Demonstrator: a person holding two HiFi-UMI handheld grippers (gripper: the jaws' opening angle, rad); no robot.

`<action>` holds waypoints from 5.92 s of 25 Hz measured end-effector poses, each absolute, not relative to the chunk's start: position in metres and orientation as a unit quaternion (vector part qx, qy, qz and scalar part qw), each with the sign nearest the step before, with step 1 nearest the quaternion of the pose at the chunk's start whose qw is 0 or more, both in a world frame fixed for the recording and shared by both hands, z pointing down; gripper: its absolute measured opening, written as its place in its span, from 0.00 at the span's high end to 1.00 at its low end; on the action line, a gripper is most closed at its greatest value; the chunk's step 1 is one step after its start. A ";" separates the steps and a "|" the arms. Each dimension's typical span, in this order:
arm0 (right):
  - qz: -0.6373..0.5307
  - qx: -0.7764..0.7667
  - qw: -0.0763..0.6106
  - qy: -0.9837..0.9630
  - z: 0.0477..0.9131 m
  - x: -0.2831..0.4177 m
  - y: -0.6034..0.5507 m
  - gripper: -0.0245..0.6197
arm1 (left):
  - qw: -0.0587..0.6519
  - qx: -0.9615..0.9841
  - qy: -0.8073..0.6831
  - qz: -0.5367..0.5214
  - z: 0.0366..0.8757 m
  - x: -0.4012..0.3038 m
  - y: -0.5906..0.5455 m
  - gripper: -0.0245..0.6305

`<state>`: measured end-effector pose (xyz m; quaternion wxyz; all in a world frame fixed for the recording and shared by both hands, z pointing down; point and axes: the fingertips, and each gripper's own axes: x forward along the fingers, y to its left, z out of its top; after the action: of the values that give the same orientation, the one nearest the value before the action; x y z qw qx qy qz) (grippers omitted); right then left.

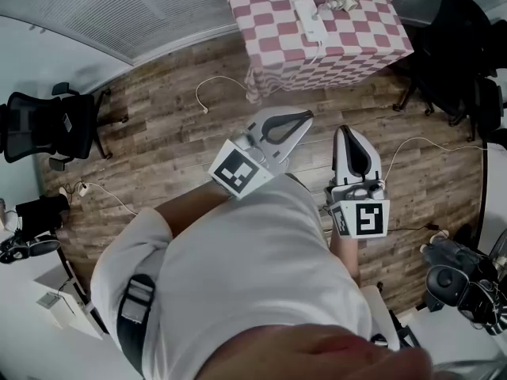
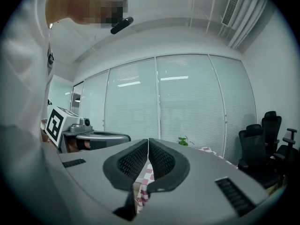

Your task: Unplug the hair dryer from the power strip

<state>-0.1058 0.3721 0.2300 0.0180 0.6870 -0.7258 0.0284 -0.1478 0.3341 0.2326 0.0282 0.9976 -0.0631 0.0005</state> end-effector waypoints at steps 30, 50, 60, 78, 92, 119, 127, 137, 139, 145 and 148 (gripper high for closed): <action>0.033 0.665 0.019 -0.746 0.242 -0.060 0.359 0.91 | 0.036 0.995 -0.096 0.003 0.246 -0.105 0.324 0.91; 0.040 0.663 0.028 -0.747 0.249 -0.012 0.249 0.91 | 0.037 0.995 -0.097 0.012 0.252 -0.058 0.215 0.91; 0.042 0.666 0.040 -0.744 0.250 0.008 0.173 0.91 | 0.047 0.995 -0.090 0.005 0.253 -0.035 0.139 0.91; 0.055 0.672 0.050 -0.736 0.262 0.030 0.076 0.91 | 0.051 0.996 -0.071 0.023 0.271 -0.010 0.042 0.91; 0.062 0.661 0.049 -0.747 0.265 0.066 0.051 0.91 | 0.049 0.995 -0.082 0.038 0.272 0.023 0.022 0.91; 0.051 0.542 0.052 -0.837 0.277 0.161 -0.009 0.91 | 0.045 0.967 -0.243 0.059 0.288 0.100 -0.034 0.91; 0.056 0.534 0.059 -0.841 0.292 0.155 -0.011 0.91 | 0.047 0.966 -0.240 0.084 0.310 0.099 -0.031 0.91; 0.091 0.532 0.082 -0.838 0.338 0.142 -0.029 0.91 | 0.055 0.968 -0.217 0.113 0.345 0.098 -0.049 0.91; 0.101 0.533 0.090 -0.835 0.349 0.143 -0.033 0.91 | 0.057 0.968 -0.212 0.123 0.356 0.099 -0.052 0.91; 0.132 0.530 0.119 -0.829 0.387 0.142 -0.041 0.91 | 0.071 0.965 -0.199 0.157 0.394 0.099 -0.058 0.91; 0.147 0.528 0.127 -0.827 0.405 0.142 -0.045 0.91 | 0.074 0.962 -0.192 0.177 0.413 0.098 -0.060 0.91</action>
<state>0.1418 -0.0450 0.4046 0.1274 0.5280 -0.8267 0.1466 0.0981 -0.0601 0.4131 0.0740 0.9623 -0.1921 0.1775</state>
